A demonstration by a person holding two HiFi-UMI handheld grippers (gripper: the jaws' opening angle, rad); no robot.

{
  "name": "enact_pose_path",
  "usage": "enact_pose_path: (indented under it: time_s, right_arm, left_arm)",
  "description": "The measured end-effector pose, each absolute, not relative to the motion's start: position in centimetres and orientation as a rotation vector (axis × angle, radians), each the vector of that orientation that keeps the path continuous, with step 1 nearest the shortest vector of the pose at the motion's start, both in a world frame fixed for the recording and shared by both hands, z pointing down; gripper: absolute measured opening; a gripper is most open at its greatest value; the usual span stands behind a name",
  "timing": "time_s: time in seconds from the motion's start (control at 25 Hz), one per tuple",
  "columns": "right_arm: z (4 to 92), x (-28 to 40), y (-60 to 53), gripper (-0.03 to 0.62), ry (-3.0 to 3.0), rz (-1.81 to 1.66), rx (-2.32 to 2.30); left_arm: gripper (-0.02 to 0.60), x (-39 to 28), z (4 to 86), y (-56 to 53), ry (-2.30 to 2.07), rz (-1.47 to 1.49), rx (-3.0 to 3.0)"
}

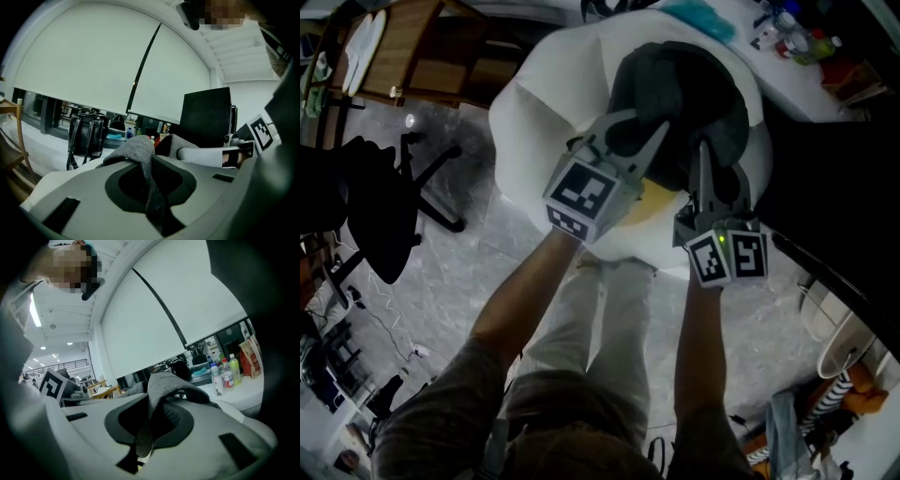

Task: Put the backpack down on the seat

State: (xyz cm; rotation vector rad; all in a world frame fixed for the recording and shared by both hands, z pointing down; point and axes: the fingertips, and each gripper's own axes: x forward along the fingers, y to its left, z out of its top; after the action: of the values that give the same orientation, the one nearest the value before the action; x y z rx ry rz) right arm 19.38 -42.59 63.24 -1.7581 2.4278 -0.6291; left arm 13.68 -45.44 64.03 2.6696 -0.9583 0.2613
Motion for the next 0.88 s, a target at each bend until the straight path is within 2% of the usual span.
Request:
enact_pose_path:
  time_s: [0.44,0.68,0.76,0.88]
  right_arm:
    - [66.6,19.0,-42.0,0.049,2.419,-0.629,-1.826]
    - [67.3,19.5,-40.6,0.097,2.382,-0.686,-1.914]
    - [67.2,19.7,-40.1,0.127,2.363,-0.7,-1.952]
    - [67.2,19.9,-39.5,0.204,2.331,-0.729,-1.995]
  left_arm:
    - [0.052,13.4,66.5,-45.0,-0.985,0.28,2.694]
    - [0.078,12.3,66.5,-44.4,-1.055,0.302,2.642]
    - [0.103,11.7,66.4,-44.3,-1.094,0.323,2.626]
    - [0.192,10.7,66.3,-44.1,-1.142,0.338,2.58]
